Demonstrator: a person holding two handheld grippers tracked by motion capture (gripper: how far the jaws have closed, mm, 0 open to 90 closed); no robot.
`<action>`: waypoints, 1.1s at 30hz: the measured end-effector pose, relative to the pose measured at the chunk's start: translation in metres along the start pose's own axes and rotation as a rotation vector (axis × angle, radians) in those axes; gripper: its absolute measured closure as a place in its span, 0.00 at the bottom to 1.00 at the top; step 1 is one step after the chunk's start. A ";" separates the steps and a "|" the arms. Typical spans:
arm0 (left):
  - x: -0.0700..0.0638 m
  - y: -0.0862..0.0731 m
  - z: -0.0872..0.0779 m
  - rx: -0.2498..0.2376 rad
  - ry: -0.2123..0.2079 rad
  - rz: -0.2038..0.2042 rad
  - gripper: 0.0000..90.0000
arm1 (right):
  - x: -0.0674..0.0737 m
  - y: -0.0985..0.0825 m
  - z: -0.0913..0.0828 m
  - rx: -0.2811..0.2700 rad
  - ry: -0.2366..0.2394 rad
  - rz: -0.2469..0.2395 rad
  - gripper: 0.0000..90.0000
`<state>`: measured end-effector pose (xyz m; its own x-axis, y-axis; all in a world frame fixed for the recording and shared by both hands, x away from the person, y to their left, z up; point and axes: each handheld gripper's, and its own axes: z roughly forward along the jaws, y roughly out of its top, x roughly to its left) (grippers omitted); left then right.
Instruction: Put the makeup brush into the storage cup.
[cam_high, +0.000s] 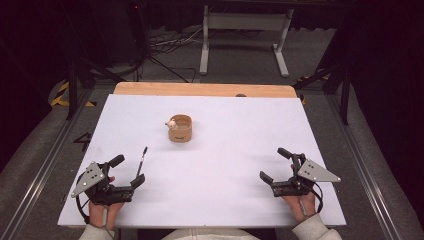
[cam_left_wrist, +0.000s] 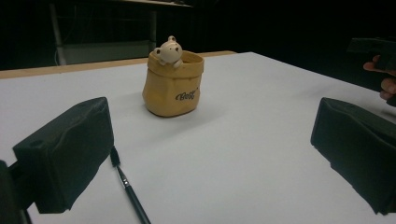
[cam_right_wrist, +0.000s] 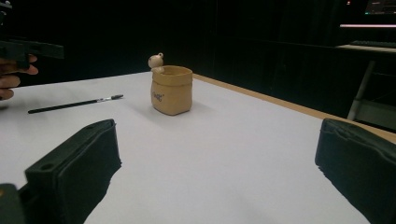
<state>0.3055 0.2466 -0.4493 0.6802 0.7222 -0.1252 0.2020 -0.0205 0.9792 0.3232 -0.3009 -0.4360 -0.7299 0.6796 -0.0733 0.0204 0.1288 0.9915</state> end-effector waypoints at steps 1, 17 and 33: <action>0.000 0.000 0.000 0.000 0.000 0.000 0.00 | 0.000 0.000 0.000 0.000 0.000 0.000 0.00; 0.006 0.010 0.013 -0.015 0.009 -0.017 0.00 | 0.001 0.000 0.000 -0.004 0.010 -0.003 0.00; 0.009 0.022 0.036 0.015 -0.015 0.029 0.00 | -0.001 0.000 0.001 0.005 0.024 -0.011 0.02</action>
<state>0.3416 0.2279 -0.4342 0.6965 0.7107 -0.0990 0.1925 -0.0521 0.9799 0.3244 -0.3012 -0.4361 -0.7466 0.6603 -0.0811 0.0156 0.1394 0.9901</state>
